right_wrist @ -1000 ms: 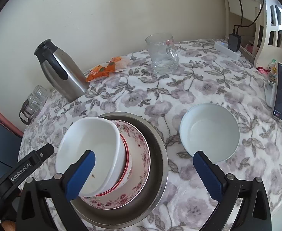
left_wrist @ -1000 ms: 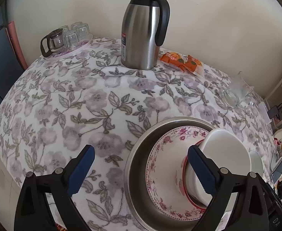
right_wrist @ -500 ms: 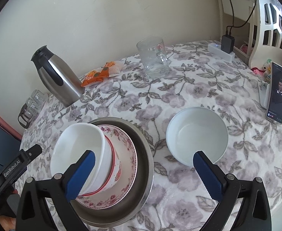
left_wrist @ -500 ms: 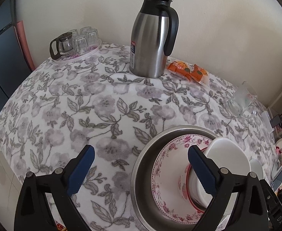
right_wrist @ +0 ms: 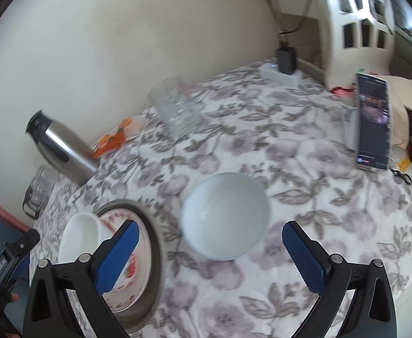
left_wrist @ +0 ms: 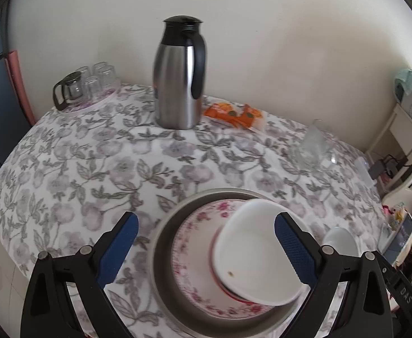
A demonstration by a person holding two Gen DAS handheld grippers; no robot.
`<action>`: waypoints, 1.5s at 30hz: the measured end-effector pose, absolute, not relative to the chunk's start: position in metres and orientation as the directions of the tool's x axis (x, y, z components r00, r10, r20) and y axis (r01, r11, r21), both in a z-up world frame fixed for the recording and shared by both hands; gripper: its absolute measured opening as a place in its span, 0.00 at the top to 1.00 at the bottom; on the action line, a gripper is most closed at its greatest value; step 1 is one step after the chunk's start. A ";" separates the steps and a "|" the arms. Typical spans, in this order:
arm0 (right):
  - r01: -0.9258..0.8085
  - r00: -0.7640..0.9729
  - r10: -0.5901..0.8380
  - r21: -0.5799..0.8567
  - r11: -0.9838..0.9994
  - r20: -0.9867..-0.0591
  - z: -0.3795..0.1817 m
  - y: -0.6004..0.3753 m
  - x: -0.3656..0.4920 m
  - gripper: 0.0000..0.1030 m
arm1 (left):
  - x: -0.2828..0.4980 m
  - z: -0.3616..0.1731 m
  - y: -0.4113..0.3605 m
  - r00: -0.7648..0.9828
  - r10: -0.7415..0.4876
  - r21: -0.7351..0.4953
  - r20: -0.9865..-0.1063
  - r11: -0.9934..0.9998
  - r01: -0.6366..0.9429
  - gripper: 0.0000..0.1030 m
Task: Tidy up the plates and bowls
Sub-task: 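Move both grippers toward the white round bowl on the cloth, then close both grippers on the white round bowl's rim and lift it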
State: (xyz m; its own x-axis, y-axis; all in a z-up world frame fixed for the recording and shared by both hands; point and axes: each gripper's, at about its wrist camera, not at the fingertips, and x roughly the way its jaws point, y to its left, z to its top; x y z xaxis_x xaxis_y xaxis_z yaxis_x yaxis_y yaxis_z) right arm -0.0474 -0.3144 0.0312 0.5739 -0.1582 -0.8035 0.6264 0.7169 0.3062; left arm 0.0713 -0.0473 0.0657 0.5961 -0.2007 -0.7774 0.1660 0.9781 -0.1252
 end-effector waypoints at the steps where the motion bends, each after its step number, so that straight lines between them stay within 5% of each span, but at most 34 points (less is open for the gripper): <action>1: 0.641 0.570 -0.171 0.305 0.704 -0.804 0.031 -0.322 -0.052 0.00 | 0.069 0.068 -0.053 0.595 -0.216 -0.134 -0.774 0.974 0.180 0.05; 18: 0.749 0.536 -0.246 0.320 0.580 -0.807 0.015 -0.388 -0.103 0.00 | 0.018 0.063 -0.178 0.437 -0.460 -0.238 -0.773 0.848 0.473 0.05; 29: 0.765 0.526 -0.233 0.336 0.549 -0.818 -0.005 -0.403 -0.105 0.00 | 0.012 0.016 -0.223 0.324 -0.437 -0.230 -0.839 0.825 0.517 0.07; 32: 0.757 0.540 -0.194 0.371 0.538 -0.819 -0.015 -0.405 -0.102 0.01 | 0.015 0.006 -0.227 0.303 -0.426 -0.232 -0.852 0.827 0.512 0.18; 45: 0.714 0.570 -0.073 0.449 0.538 -0.818 -0.042 -0.404 -0.083 0.38 | 0.028 -0.027 -0.237 0.256 -0.391 -0.236 -0.884 0.845 0.480 0.39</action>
State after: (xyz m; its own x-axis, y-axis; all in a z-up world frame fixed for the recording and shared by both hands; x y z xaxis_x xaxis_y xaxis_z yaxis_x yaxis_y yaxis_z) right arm -0.0827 -0.4036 -0.0415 0.5700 -0.0731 -0.8184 0.7136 0.5377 0.4490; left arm 0.0279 -0.2373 -0.0267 0.2557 -0.3915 -0.8839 0.4797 0.8452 -0.2356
